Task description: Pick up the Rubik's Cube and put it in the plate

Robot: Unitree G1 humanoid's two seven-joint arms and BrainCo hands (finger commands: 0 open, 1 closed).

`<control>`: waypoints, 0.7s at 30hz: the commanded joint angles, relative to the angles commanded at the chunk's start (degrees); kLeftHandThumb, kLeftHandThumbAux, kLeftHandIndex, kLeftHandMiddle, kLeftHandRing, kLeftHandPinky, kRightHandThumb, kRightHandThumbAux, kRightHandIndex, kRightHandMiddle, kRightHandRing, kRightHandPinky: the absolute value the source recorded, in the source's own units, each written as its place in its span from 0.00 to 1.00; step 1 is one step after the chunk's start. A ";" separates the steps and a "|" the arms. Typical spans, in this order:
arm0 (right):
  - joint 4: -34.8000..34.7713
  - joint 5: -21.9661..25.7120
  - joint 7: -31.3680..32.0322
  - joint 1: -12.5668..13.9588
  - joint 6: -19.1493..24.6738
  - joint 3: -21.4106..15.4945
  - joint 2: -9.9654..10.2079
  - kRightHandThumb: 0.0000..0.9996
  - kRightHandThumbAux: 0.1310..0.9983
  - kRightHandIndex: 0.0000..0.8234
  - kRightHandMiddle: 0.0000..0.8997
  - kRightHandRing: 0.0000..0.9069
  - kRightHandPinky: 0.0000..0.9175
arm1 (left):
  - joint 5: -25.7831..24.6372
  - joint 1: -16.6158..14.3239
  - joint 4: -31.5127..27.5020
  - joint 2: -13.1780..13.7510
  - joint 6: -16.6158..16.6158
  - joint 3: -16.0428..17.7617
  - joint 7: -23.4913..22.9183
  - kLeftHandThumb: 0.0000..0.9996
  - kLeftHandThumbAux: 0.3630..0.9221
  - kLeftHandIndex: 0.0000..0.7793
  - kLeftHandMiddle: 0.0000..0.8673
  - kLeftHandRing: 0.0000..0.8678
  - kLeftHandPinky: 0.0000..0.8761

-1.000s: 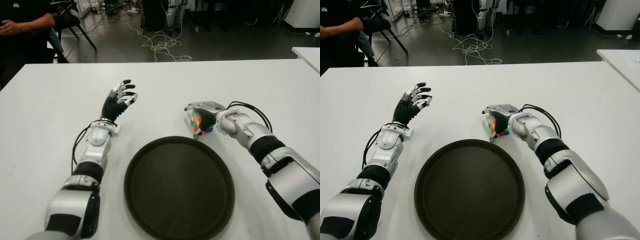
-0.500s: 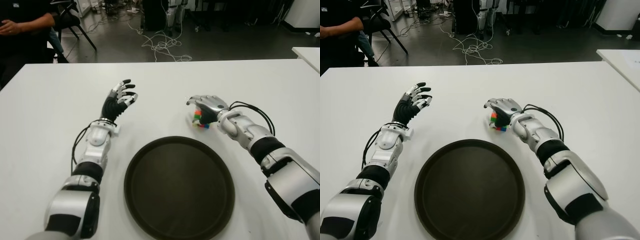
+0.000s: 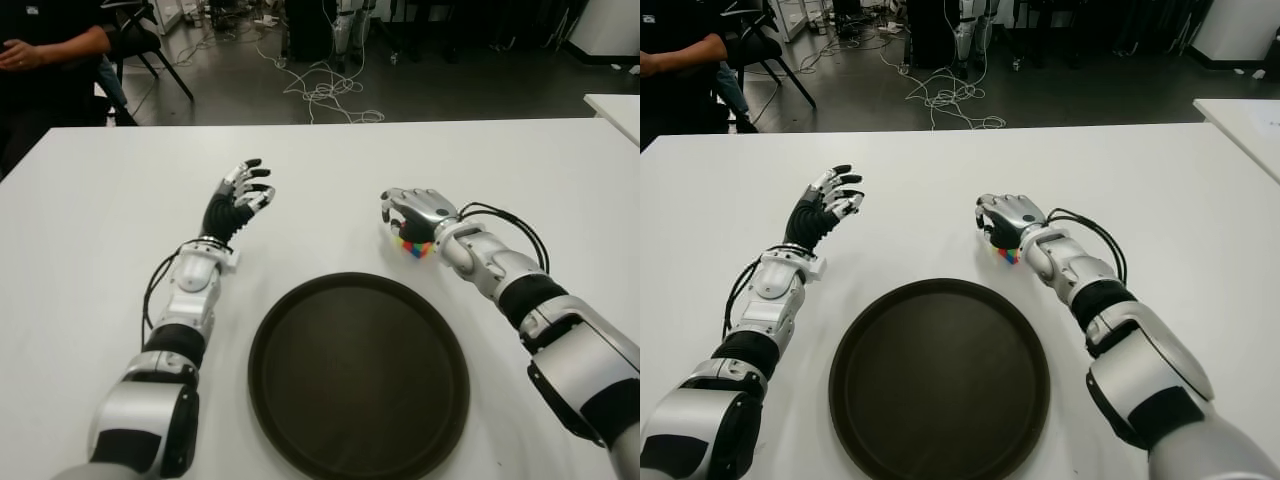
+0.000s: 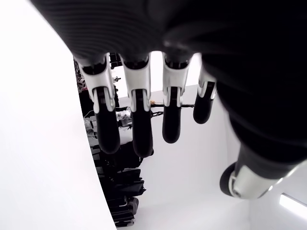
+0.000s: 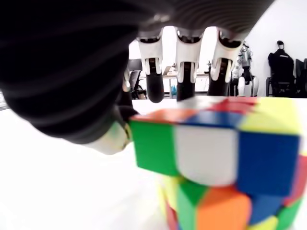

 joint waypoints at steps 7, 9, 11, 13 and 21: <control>-0.45 0.15 0.07 -0.12 0.02 -0.31 -0.24 0.69 0.70 0.50 0.56 0.58 0.55 | 0.18 -0.01 0.09 -0.01 -0.27 0.02 0.38 0.13 0.49 0.22 0.28 0.33 0.40; -0.80 0.21 0.17 -0.04 0.08 -0.49 -0.35 0.69 0.70 0.50 0.56 0.57 0.55 | 0.15 0.12 -0.12 -0.06 -0.28 0.04 0.40 0.13 0.49 0.22 0.28 0.33 0.39; -0.81 0.34 0.08 -0.05 0.08 -0.77 -0.39 0.69 0.70 0.50 0.55 0.56 0.54 | -0.01 0.19 -0.26 -0.12 -0.06 0.13 0.32 0.14 0.49 0.21 0.27 0.32 0.40; -0.69 0.38 -0.15 -0.04 -0.06 -0.98 -0.45 0.69 0.70 0.50 0.55 0.56 0.54 | -0.15 0.23 -0.34 -0.16 0.10 0.22 0.20 0.14 0.49 0.21 0.27 0.32 0.40; 0.90 -0.05 -1.75 -0.32 -1.33 -1.12 -0.82 0.69 0.70 0.50 0.55 0.57 0.56 | -0.42 0.29 -0.27 -0.29 -0.08 0.52 -0.42 0.15 0.48 0.21 0.27 0.32 0.40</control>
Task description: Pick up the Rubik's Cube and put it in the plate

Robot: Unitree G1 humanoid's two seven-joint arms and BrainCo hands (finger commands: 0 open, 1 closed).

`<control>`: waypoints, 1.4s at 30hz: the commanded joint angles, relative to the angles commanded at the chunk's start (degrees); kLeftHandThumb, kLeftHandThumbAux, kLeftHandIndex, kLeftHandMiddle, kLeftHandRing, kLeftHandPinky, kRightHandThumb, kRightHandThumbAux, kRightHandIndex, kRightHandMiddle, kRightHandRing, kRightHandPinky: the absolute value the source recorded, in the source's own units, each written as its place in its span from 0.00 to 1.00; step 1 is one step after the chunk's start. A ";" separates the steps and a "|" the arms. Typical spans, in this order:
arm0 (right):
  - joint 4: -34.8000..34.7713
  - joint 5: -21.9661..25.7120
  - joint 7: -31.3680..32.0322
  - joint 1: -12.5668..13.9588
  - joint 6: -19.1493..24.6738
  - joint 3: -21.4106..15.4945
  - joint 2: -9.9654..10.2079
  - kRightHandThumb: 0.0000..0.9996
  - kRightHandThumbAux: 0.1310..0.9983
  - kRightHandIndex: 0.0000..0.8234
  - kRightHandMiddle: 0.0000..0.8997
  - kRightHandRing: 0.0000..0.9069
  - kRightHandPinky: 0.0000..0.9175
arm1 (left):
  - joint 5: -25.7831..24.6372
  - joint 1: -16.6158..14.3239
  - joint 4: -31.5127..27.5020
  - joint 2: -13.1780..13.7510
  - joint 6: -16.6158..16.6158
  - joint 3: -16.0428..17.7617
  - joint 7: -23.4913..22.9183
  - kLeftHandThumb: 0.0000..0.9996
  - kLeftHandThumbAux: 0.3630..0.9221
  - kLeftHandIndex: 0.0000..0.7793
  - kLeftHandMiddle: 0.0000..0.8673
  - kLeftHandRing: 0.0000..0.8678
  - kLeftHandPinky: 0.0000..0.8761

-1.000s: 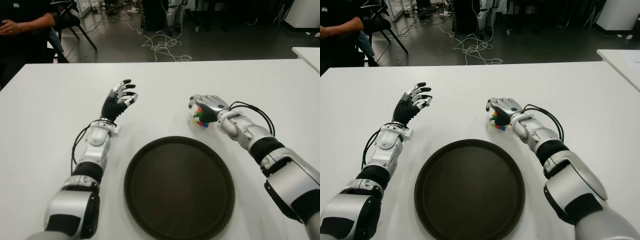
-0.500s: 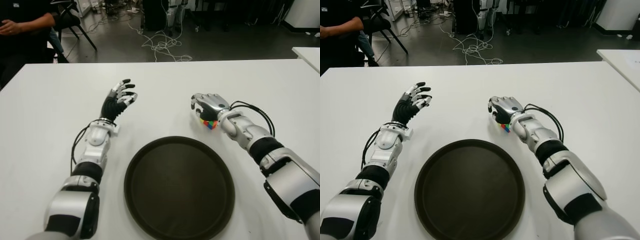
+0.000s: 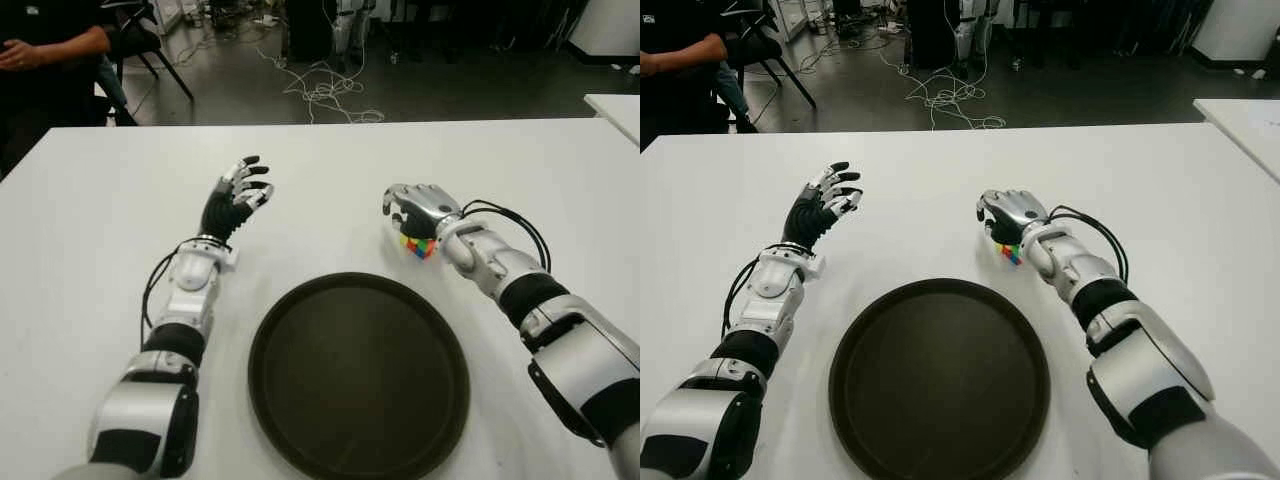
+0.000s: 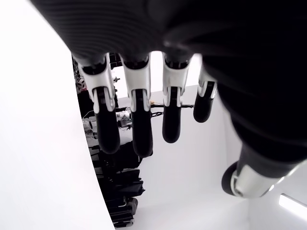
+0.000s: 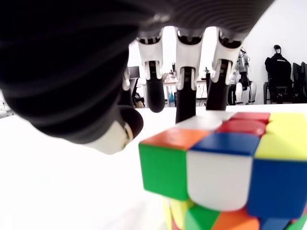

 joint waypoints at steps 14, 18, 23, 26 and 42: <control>0.44 -0.32 -2.38 -0.33 -1.15 0.04 -0.58 0.69 0.70 0.50 0.56 0.59 0.57 | 0.99 -0.11 0.14 0.06 -0.17 -0.28 0.50 0.12 0.46 0.21 0.27 0.33 0.40; 0.54 -0.14 -3.39 -0.63 -2.39 -0.29 -1.66 0.69 0.70 0.50 0.54 0.56 0.55 | 1.59 -0.19 0.45 0.21 -0.40 -0.51 1.05 0.13 0.46 0.22 0.27 0.32 0.40; 0.22 0.23 -3.55 -1.18 -3.81 -0.87 -3.00 0.68 0.70 0.48 0.40 0.43 0.43 | 1.69 -0.24 0.68 0.19 -0.52 -0.51 1.26 0.13 0.46 0.21 0.26 0.32 0.40; -5.48 1.63 -0.17 -1.27 -5.12 -2.70 -6.52 0.55 0.72 0.40 0.26 0.30 0.29 | 1.50 -0.39 0.85 0.12 -0.51 -0.38 1.25 0.14 0.45 0.21 0.26 0.32 0.41; -34.82 8.59 10.06 9.50 -3.08 -13.68 -14.94 0.00 0.66 0.00 0.00 0.00 0.00 | 0.90 -0.12 -0.02 -0.06 0.41 -0.23 0.59 0.15 0.50 0.21 0.27 0.32 0.38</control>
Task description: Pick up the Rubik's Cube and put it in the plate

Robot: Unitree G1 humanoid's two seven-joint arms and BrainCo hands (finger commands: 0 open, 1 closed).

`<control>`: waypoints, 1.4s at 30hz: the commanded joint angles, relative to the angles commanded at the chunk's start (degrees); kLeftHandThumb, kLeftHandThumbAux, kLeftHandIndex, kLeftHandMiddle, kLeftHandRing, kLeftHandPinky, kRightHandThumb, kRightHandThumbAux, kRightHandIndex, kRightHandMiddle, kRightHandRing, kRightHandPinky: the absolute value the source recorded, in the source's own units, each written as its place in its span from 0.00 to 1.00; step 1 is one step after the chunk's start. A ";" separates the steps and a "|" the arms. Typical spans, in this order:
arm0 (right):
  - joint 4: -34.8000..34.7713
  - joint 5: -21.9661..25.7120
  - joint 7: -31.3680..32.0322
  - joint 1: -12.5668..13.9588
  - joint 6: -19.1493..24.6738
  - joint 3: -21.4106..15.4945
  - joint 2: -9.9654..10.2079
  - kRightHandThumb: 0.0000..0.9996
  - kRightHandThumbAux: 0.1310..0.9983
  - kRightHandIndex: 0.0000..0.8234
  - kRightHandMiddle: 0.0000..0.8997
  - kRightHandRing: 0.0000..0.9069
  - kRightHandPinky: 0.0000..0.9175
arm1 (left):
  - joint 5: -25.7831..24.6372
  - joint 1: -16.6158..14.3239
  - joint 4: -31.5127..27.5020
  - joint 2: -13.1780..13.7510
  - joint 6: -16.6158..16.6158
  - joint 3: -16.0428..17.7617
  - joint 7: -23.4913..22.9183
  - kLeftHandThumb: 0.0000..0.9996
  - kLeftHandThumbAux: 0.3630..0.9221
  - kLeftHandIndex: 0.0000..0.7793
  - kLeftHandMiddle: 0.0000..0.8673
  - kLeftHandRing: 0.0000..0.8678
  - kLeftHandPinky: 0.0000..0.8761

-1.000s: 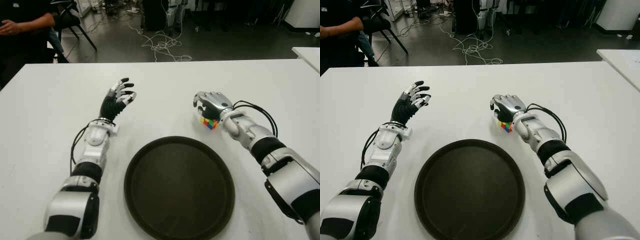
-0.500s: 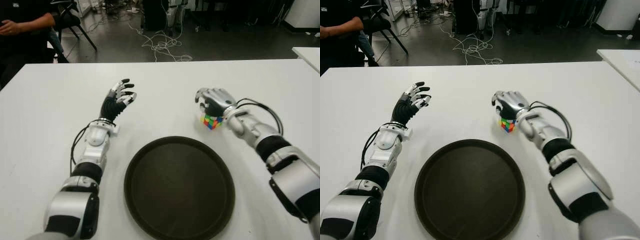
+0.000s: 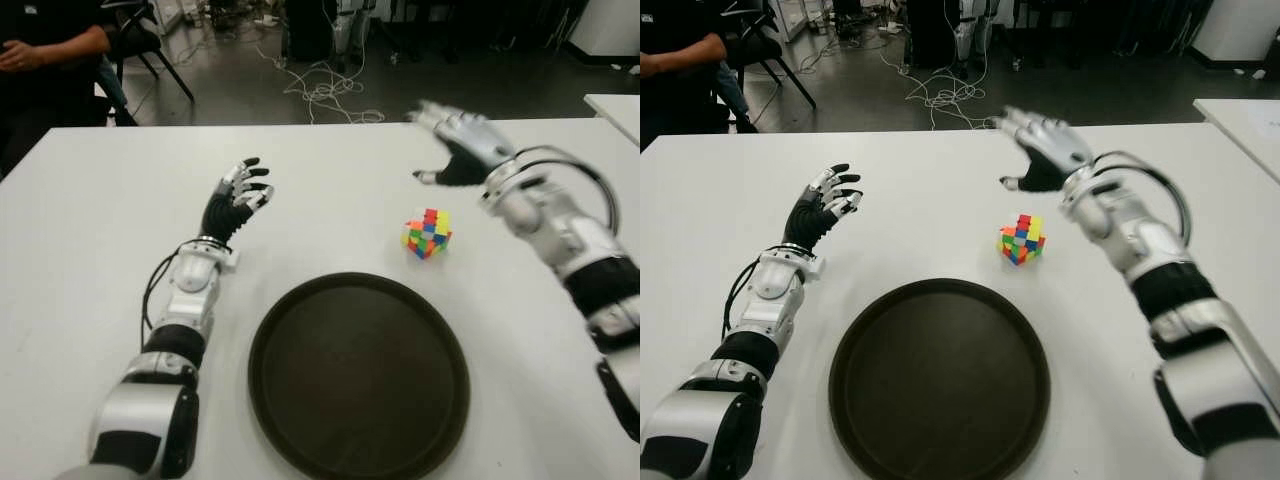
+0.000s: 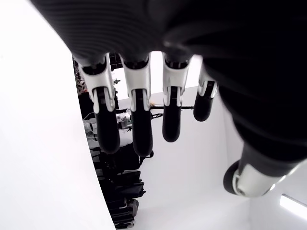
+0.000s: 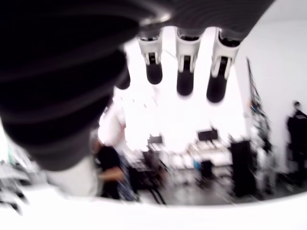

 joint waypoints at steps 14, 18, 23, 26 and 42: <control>-5.31 -0.88 3.10 4.08 3.22 -1.69 -0.88 0.00 0.56 0.00 0.00 0.00 0.00 | 0.72 -0.18 0.46 0.37 0.21 -0.37 0.53 0.15 0.50 0.20 0.27 0.32 0.39; -1.70 -1.42 0.32 6.00 2.72 -1.23 0.40 0.00 0.61 0.01 0.02 0.01 0.00 | 0.74 -0.16 0.56 0.37 0.05 -0.36 0.65 0.16 0.51 0.20 0.27 0.32 0.39; 8.20 -2.96 -6.07 5.82 0.64 0.53 3.50 0.00 0.67 0.11 0.12 0.11 0.07 | 0.90 -0.16 0.75 0.39 -0.18 -0.46 0.89 0.15 0.50 0.21 0.28 0.32 0.39; 13.34 -3.81 -8.50 4.34 -0.18 1.55 4.67 0.00 0.68 0.16 0.17 0.15 0.09 | 1.03 -0.15 0.75 0.43 -0.22 -0.58 1.01 0.14 0.49 0.22 0.28 0.32 0.39; 18.00 -6.24 -8.76 1.33 -1.23 5.13 4.71 0.00 0.76 0.36 0.31 0.30 0.21 | 1.21 -0.08 0.55 0.41 -0.14 -0.67 1.39 0.14 0.49 0.22 0.28 0.33 0.39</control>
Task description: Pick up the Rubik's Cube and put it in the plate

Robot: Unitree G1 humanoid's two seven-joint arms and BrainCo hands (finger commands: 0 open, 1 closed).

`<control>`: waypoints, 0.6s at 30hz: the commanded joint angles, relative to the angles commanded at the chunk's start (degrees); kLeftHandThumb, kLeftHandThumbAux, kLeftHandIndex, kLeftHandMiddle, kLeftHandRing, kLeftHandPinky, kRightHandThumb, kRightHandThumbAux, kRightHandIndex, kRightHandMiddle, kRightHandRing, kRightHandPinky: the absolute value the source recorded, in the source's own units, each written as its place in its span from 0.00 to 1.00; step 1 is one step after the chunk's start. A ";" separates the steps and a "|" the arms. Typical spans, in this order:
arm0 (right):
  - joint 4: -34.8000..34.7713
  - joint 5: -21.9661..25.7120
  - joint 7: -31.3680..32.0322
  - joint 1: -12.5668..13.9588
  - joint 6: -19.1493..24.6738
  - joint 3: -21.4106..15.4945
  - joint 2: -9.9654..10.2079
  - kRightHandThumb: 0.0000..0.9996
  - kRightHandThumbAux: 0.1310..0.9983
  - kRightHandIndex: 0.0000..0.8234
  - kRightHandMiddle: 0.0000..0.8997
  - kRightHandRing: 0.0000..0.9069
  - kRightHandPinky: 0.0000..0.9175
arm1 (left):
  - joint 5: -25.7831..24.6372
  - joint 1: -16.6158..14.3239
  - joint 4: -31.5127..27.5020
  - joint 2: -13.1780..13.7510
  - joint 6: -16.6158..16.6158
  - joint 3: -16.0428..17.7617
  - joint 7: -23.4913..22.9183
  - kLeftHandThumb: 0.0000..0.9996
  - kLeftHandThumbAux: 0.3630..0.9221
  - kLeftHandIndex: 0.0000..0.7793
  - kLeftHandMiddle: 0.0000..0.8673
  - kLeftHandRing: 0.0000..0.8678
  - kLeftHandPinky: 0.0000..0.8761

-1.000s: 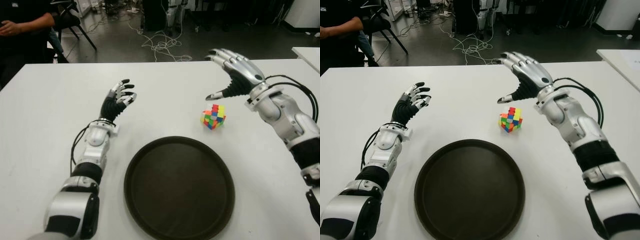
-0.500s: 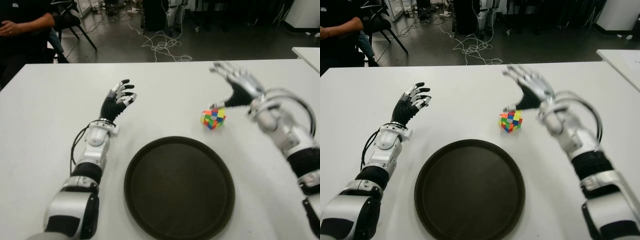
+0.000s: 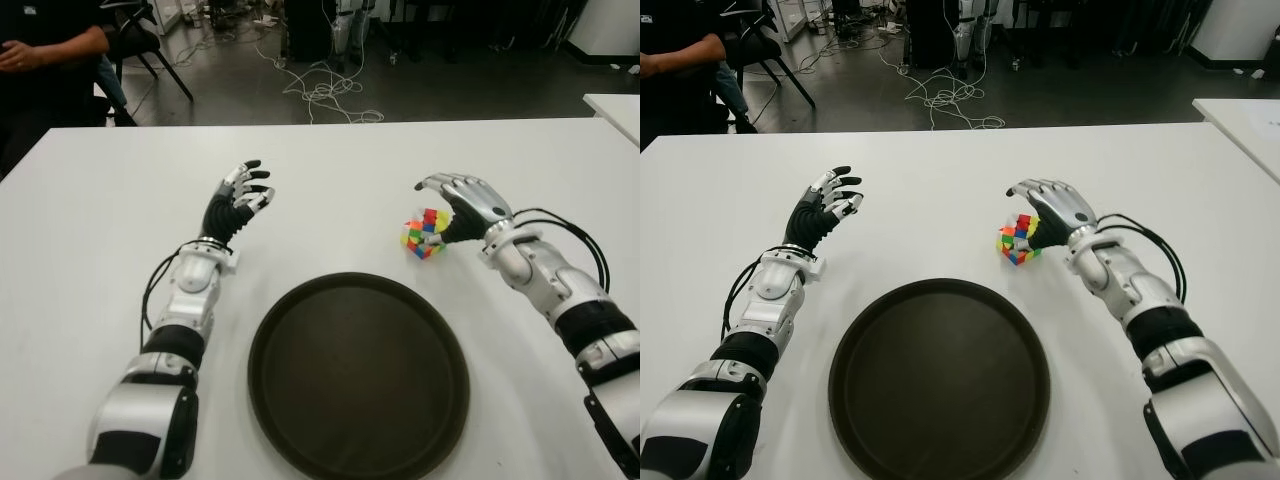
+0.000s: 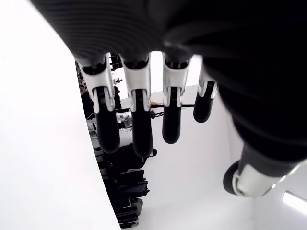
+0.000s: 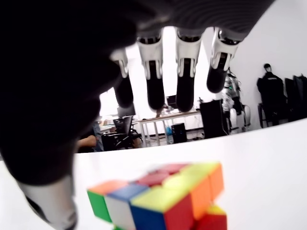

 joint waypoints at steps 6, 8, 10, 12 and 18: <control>-0.06 0.60 -0.34 0.17 -0.32 -0.33 0.25 0.00 0.84 0.50 0.48 0.53 0.41 | -0.23 -0.08 0.11 0.15 -0.15 0.07 -0.59 0.12 0.48 0.21 0.28 0.32 0.39; -0.02 0.72 -0.33 0.18 -0.39 -0.40 0.29 0.00 0.86 0.53 0.56 0.60 0.49 | -0.31 -0.05 0.06 0.19 -0.24 0.08 -0.79 0.12 0.48 0.22 0.28 0.32 0.39; 0.86 0.59 -0.50 -0.23 -0.44 -0.26 0.45 0.00 0.87 0.54 0.61 0.64 0.52 | -0.37 0.03 -0.03 0.22 -0.39 0.10 -0.95 0.12 0.48 0.22 0.28 0.32 0.39; 2.00 0.38 -0.87 -0.65 -0.53 -0.05 0.69 0.00 0.88 0.56 0.65 0.66 0.55 | -0.37 0.10 -0.15 0.25 -0.45 0.11 -1.01 0.12 0.50 0.23 0.28 0.32 0.39; 2.90 0.18 -0.95 -0.95 -0.52 0.30 0.88 0.00 0.89 0.56 0.65 0.67 0.54 | -0.29 0.20 -0.40 0.34 -0.39 0.07 -0.94 0.13 0.51 0.22 0.27 0.32 0.39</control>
